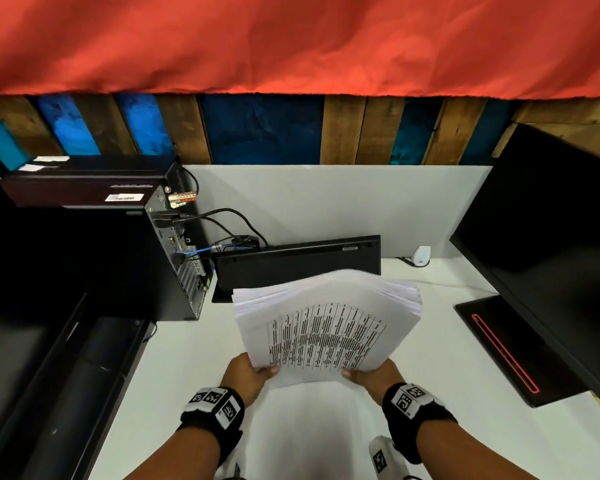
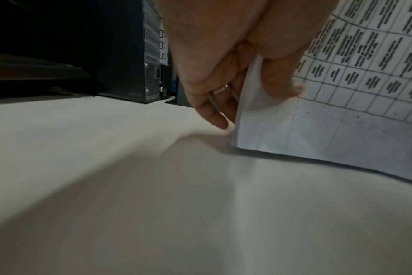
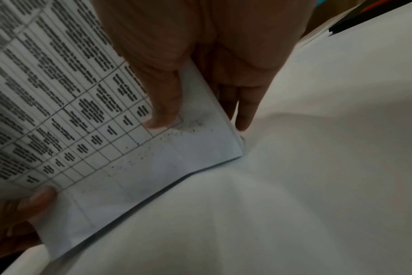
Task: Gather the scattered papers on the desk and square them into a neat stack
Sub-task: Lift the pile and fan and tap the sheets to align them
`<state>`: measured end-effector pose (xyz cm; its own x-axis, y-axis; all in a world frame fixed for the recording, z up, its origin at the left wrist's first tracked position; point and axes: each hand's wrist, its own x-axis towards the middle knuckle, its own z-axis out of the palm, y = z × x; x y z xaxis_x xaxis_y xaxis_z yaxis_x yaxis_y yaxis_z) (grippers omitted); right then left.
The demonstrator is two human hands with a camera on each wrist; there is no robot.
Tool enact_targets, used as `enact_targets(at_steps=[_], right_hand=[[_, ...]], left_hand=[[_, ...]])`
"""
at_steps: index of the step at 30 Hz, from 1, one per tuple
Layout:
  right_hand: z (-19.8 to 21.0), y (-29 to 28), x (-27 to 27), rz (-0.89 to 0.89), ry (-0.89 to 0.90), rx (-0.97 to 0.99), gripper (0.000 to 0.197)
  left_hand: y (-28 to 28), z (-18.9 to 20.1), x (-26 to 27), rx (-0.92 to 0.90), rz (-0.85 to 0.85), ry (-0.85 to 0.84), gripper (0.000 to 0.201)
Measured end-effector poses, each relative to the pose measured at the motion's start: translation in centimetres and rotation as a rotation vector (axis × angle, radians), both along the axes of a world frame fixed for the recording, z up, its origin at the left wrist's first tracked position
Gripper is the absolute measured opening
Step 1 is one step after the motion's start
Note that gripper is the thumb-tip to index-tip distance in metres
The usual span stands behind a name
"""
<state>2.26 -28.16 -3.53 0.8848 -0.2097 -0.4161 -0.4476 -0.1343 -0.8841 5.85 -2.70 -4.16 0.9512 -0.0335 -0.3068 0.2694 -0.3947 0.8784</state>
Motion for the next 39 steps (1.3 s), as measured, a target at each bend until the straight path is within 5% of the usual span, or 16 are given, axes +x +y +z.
enact_targets(at_steps=[10,12,15,20,23,28,33,39], right_hand=[[6.4,-0.6,-0.2,0.037,-0.231,0.238,0.018],[8.2,-0.6,-0.4,0.075,-0.245,0.348,0.029],[9.1,-0.6,-0.5,0.123,-0.231,0.453,0.064],[9.1,-0.9,-1.2,0.173,-0.166,0.600,0.073],[8.4,-0.8,-1.4,0.152,-0.167,0.561,0.070],[8.3,0.1,-1.3,0.104,-0.190,0.320,0.016],[7.0,0.9,-1.3,0.116,-0.176,0.112,0.012],[4.9,0.8,-2.1,0.109,-0.117,0.084,0.015]], left_hand=[[0.5,7.1,1.0,-0.379,-0.080,-0.127,0.027],[0.9,8.7,1.1,-0.424,-0.108,-0.121,0.028],[1.4,10.3,1.2,-0.510,-0.164,-0.069,0.060],[1.5,10.5,0.4,-0.510,-0.201,0.014,0.039],[1.5,10.0,-0.5,-0.472,-0.201,0.004,0.040],[1.1,8.9,-1.1,-0.407,-0.167,-0.089,0.045],[-0.1,7.4,-2.2,-0.394,-0.045,-0.175,0.043],[-0.4,5.3,-3.1,-0.419,0.040,-0.187,0.043]])
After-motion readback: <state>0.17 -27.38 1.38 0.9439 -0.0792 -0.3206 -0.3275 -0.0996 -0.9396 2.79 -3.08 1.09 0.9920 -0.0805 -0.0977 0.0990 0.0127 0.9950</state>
